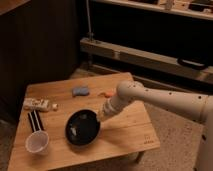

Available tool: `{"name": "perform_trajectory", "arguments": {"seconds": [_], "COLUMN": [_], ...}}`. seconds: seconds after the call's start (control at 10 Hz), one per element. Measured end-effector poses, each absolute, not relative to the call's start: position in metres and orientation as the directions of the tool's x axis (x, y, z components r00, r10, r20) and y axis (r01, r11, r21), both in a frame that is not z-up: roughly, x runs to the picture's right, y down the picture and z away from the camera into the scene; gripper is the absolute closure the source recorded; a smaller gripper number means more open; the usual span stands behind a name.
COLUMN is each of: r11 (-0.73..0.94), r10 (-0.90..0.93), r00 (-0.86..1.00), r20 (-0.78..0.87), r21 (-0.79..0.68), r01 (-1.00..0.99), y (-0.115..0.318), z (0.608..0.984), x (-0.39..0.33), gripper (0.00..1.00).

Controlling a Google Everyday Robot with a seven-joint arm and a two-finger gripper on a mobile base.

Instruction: Pick up the ceramic bowl

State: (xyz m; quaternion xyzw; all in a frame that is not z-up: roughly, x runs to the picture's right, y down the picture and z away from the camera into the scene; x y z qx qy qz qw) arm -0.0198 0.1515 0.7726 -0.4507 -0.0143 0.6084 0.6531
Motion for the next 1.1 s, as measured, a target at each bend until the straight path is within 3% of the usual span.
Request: {"name": "perform_trajectory", "arguments": {"seconds": [0.6,1.1], "r11": [-0.261,-0.248], "r10": [0.831,0.859], "r00": [0.194,0.173], "r20": [-0.521,-0.482], "r21": [-0.674,-0.687], "r01": [-0.691,-0.683], "y": [0.143,0.131], "z": [0.759,0.742], "x": [0.010,0.017], "gripper": [1.00,1.00]}}
